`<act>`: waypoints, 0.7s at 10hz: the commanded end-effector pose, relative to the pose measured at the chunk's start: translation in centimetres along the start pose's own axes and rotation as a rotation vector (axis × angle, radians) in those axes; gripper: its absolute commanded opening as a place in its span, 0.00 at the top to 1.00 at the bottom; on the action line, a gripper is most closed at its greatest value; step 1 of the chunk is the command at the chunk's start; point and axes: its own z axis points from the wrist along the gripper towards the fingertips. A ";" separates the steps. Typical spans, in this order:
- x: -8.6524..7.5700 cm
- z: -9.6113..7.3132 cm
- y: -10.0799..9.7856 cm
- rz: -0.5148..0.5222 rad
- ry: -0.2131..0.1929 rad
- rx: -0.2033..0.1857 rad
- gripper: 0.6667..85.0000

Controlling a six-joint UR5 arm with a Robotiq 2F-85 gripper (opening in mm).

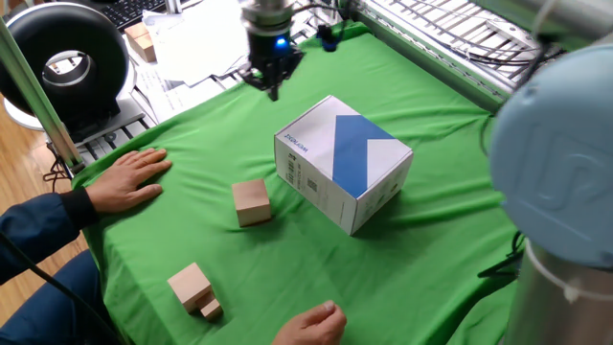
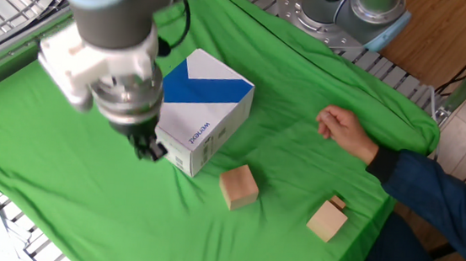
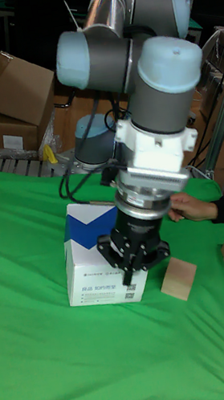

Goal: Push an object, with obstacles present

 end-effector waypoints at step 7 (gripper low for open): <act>2.5 -0.9 -0.4 0.010 0.023 -0.025 1.00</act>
